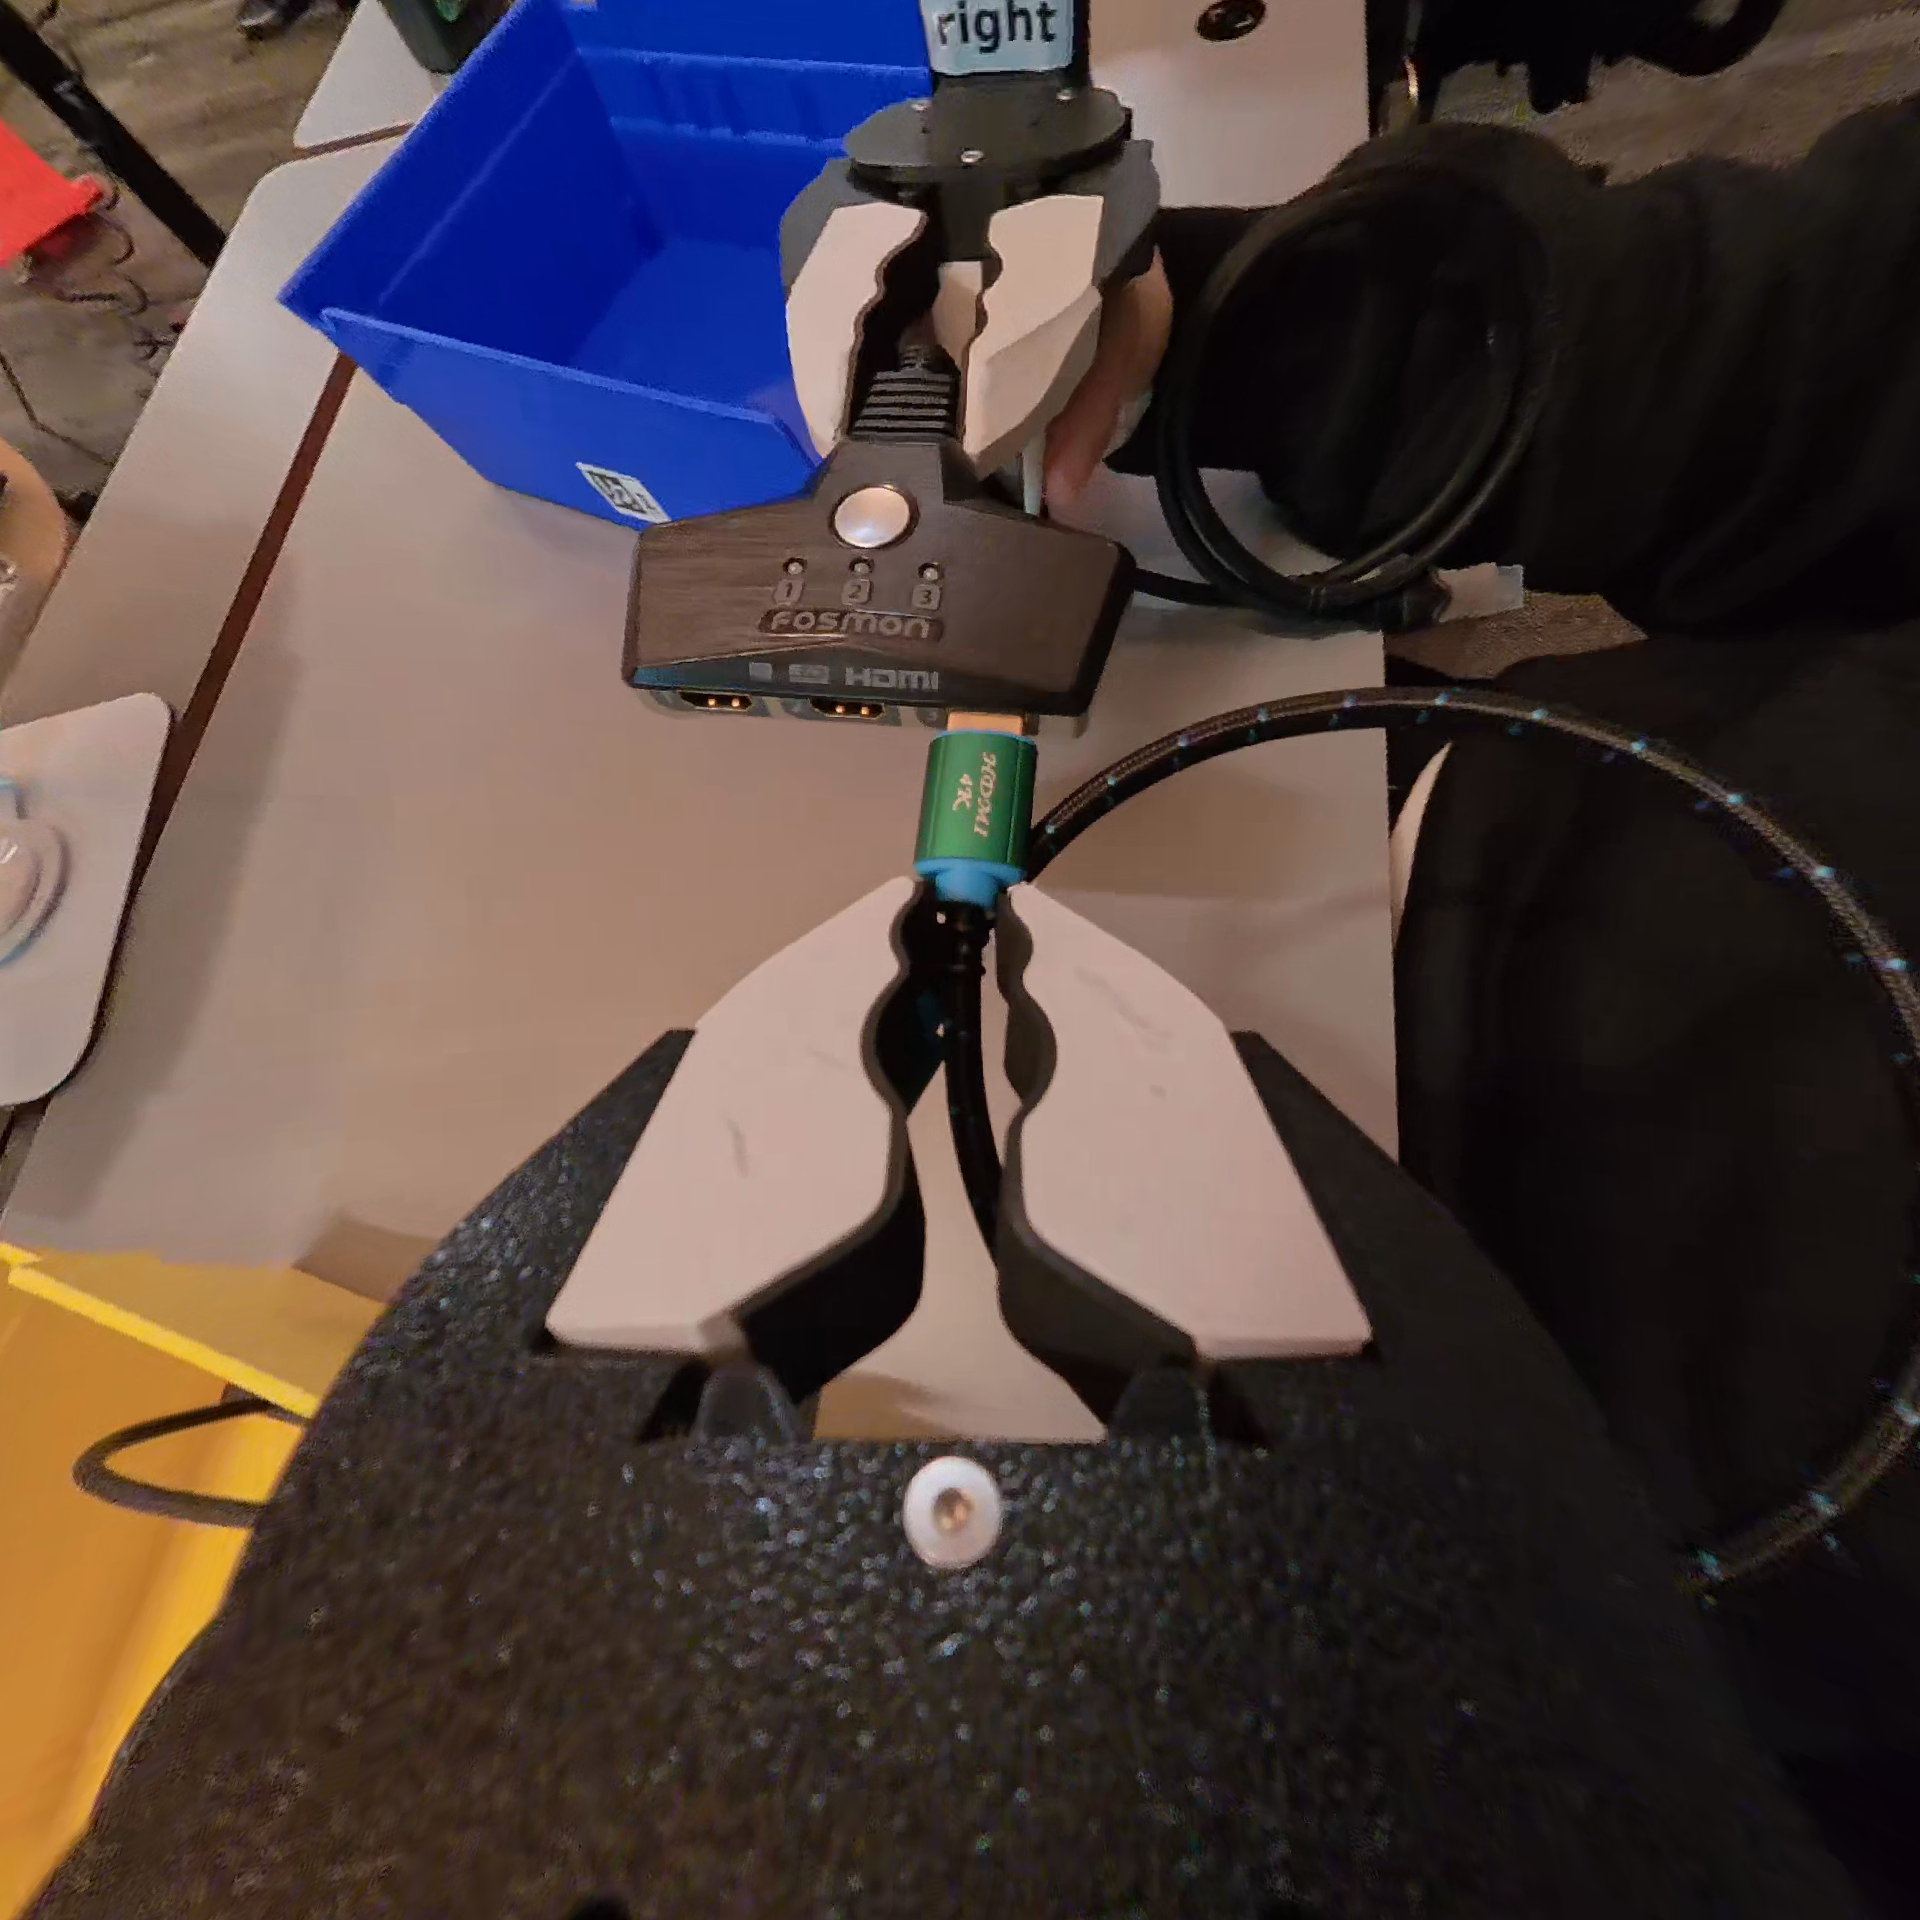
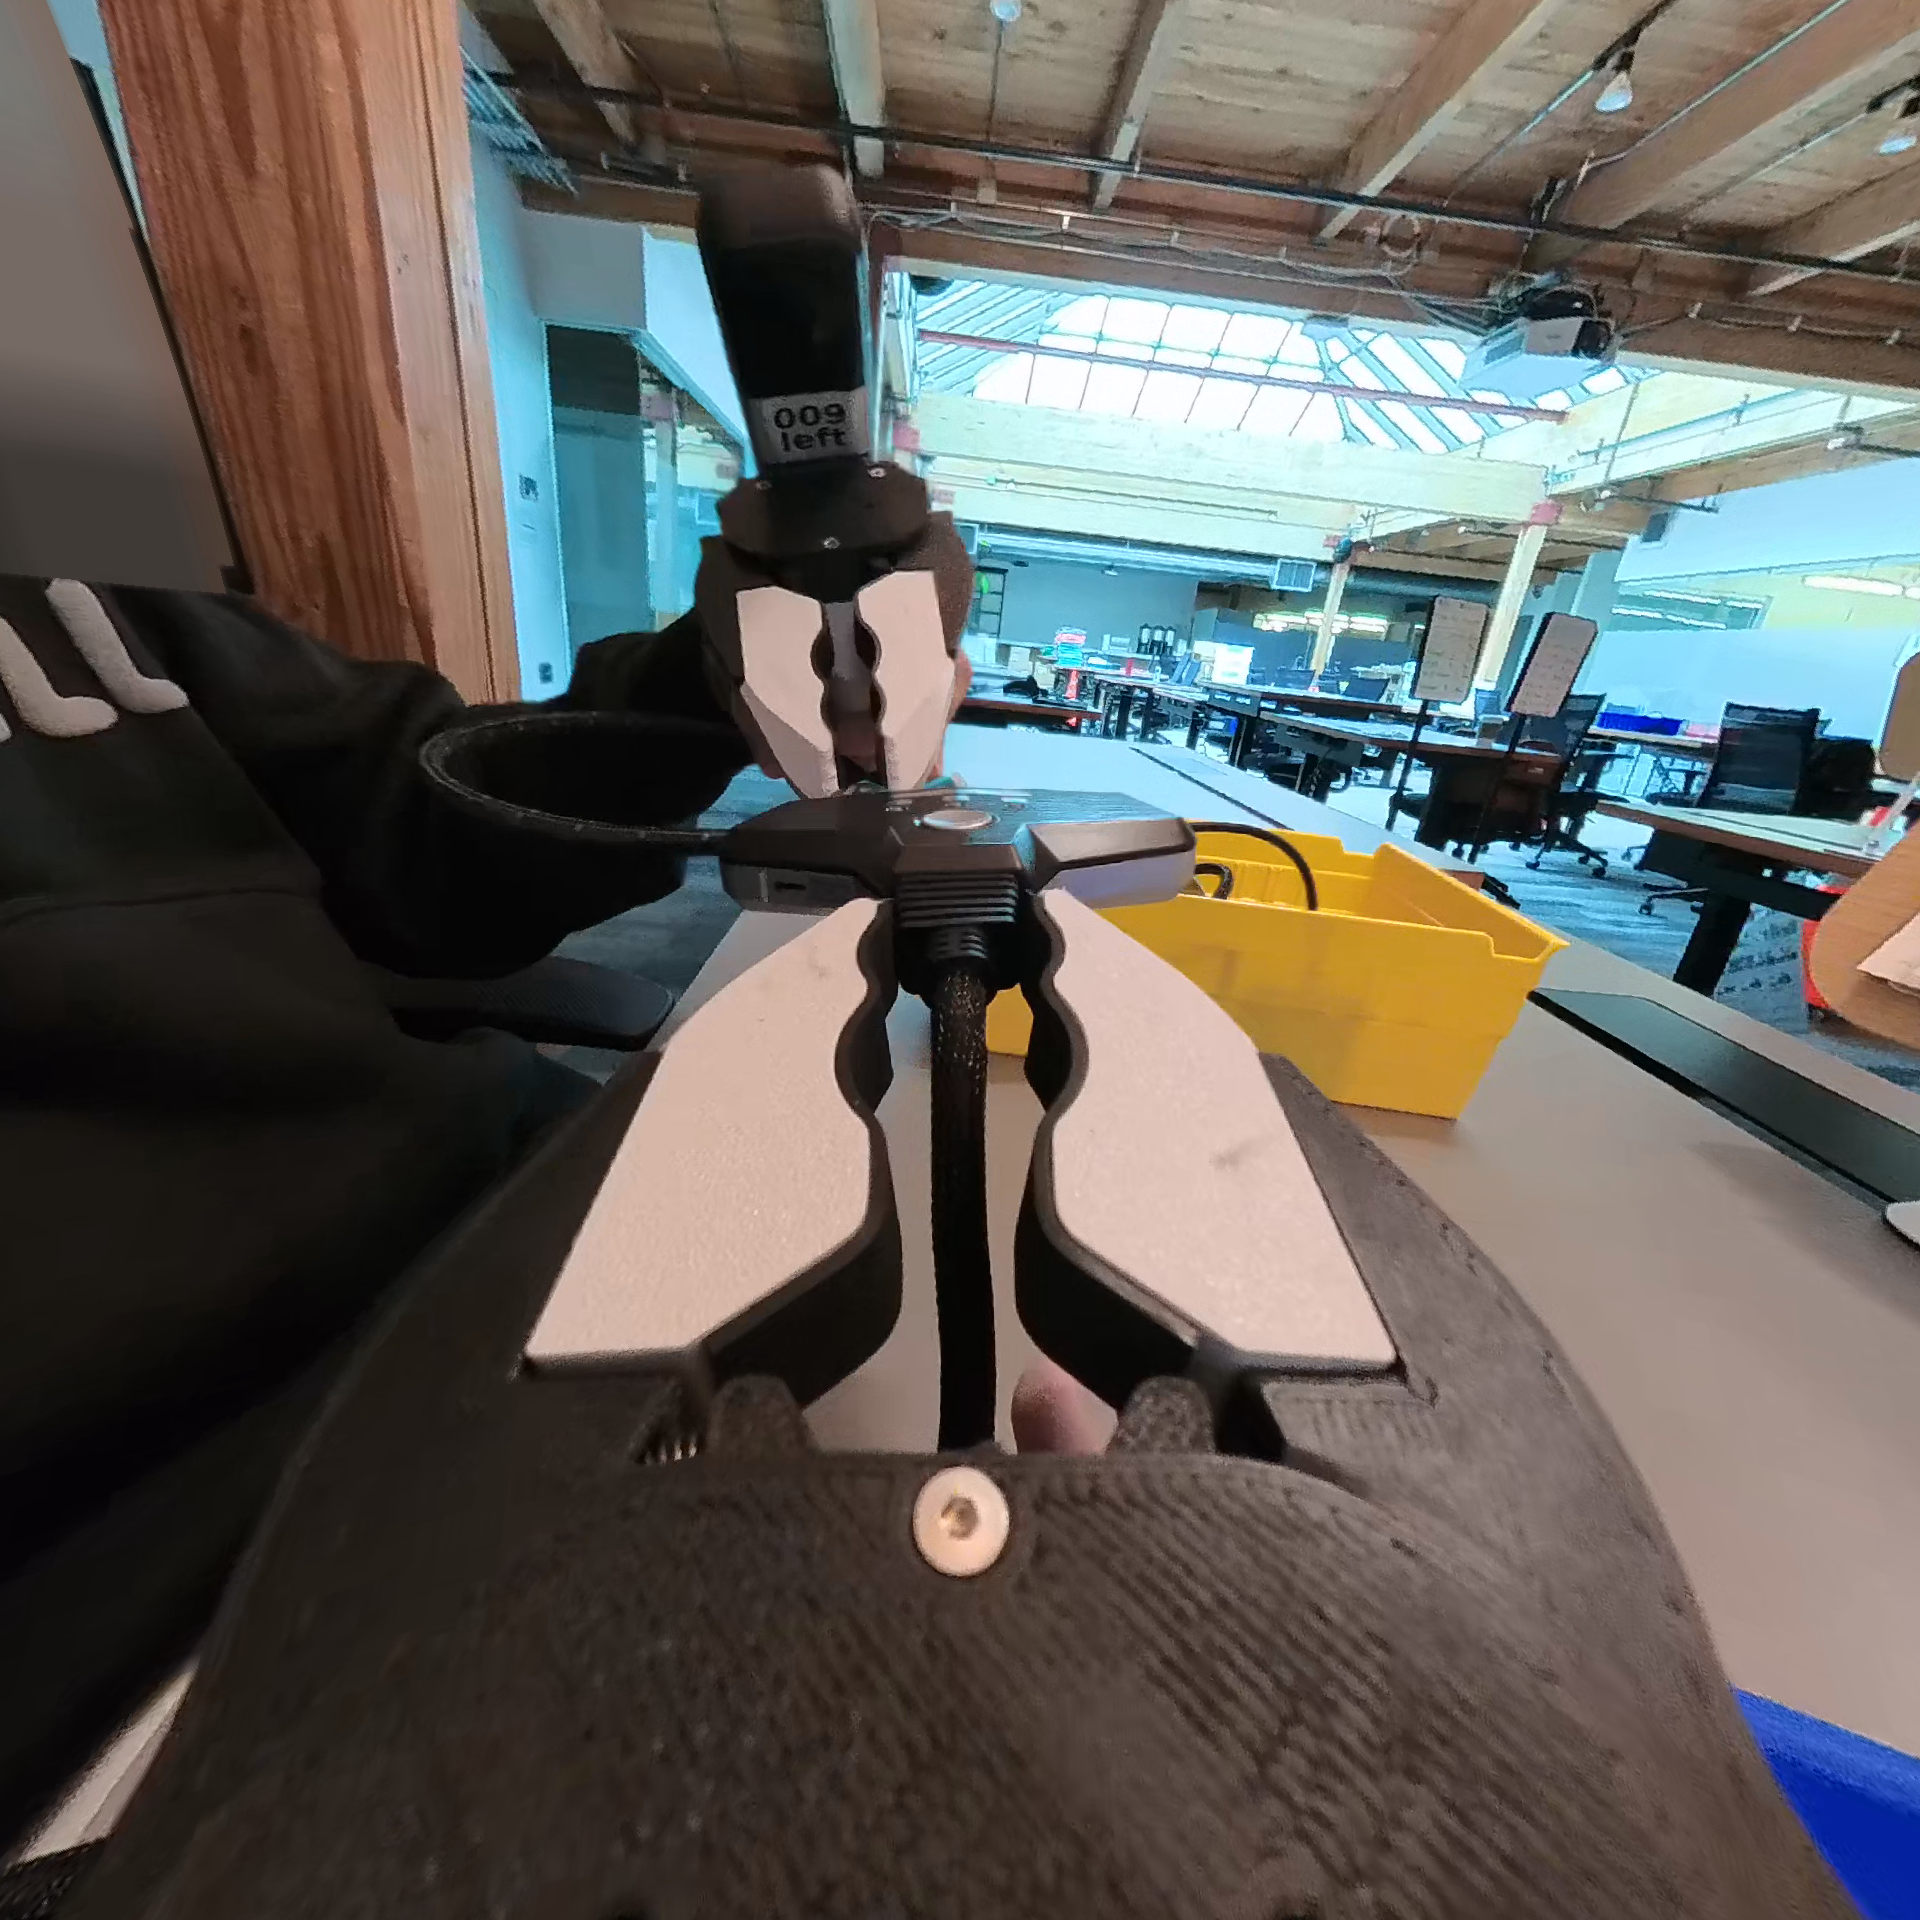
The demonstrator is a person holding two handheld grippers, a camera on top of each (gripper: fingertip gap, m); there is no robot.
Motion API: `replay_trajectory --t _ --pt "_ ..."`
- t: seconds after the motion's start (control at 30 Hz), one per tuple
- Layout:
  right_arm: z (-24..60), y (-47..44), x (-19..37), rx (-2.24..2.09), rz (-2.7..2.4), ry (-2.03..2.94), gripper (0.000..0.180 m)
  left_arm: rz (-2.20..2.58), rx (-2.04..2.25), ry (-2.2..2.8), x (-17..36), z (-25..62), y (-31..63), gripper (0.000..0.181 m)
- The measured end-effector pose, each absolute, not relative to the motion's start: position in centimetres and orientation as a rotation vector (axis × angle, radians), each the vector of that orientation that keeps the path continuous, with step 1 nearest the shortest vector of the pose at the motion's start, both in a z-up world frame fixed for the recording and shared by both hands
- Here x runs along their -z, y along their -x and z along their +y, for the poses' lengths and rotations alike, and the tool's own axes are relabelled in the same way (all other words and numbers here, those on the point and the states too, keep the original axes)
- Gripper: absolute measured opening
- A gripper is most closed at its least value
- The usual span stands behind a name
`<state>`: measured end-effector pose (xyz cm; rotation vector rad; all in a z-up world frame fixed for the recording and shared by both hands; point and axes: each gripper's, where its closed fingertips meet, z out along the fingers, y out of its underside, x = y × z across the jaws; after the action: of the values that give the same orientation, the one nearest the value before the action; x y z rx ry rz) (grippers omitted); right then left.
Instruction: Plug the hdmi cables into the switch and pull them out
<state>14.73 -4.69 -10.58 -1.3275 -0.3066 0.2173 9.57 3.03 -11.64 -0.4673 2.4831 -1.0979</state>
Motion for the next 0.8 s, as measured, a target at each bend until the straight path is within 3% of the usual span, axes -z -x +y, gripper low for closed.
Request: replay_trajectory --t 0.17,0.47,0.53,0.7,0.8 --pt "-3.9 -14.6 11.4 -0.201 -0.311 1.394 0.023 2.534 0.962 0.462 12.5 3.5 -9.5 0.009" --pt "-4.7 -14.9 10.8 -0.262 -0.295 1.286 0.023 2.487 1.122 0.460 11.9 2.6 -9.7 0.011" --pt "-5.1 -15.1 10.3 -0.258 -0.288 1.247 0.023 2.414 1.258 0.461 10.1 2.0 -9.7 0.012" --pt "-6.1 -16.4 9.8 -0.241 -0.231 1.169 0.022 1.952 1.472 0.416 0.1 6.1 -8.5 0.015" --pt "-6.6 -17.3 9.8 -0.258 -0.186 1.123 0.022 1.933 1.330 0.599 0.5 11.5 -8.5 0.018"
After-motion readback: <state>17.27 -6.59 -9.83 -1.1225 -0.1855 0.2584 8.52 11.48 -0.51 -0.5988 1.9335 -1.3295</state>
